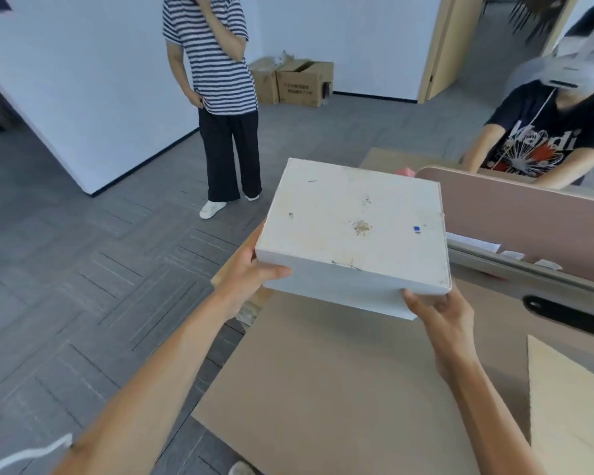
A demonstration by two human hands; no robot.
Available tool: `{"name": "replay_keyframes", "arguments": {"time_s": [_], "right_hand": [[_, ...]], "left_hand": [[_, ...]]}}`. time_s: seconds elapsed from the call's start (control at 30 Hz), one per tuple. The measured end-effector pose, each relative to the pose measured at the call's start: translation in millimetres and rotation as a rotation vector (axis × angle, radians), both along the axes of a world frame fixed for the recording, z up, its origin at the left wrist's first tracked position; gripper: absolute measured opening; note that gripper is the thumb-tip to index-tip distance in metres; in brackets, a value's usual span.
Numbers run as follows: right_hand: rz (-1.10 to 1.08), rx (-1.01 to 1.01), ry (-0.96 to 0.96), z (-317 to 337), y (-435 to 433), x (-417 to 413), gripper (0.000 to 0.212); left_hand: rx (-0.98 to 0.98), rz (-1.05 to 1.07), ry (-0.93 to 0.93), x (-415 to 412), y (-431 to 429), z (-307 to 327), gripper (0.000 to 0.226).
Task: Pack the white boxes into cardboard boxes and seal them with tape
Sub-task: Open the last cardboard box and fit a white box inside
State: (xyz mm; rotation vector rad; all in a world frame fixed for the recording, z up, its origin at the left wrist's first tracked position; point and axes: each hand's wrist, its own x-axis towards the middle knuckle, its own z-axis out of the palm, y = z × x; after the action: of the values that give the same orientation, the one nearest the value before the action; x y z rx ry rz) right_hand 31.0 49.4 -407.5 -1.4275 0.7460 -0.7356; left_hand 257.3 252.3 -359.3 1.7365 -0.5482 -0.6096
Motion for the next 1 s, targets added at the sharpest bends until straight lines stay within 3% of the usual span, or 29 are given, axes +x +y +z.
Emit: {"name": "replay_keyframes", "arguments": {"time_s": [0.1, 0.47, 0.8, 1.0], "right_hand": [[0.047, -0.079, -0.055, 32, 9, -5, 0.051], [-0.012, -0.236, -0.129, 107, 58, -96, 0.029], [-0.24, -0.327, -0.06, 132, 81, -272, 0.029], [-0.386, -0.276, -0.035, 114, 61, -376, 0.028]], "left_hand": [[-0.085, 0.114, -0.064, -25, 27, 18, 0.081], [-0.228, 0.14, -0.277, -122, 90, 81, 0.086], [-0.298, -0.093, -0.249, -240, 44, 75, 0.079], [-0.281, -0.301, -0.24, -313, -19, 62, 0.078]]}}
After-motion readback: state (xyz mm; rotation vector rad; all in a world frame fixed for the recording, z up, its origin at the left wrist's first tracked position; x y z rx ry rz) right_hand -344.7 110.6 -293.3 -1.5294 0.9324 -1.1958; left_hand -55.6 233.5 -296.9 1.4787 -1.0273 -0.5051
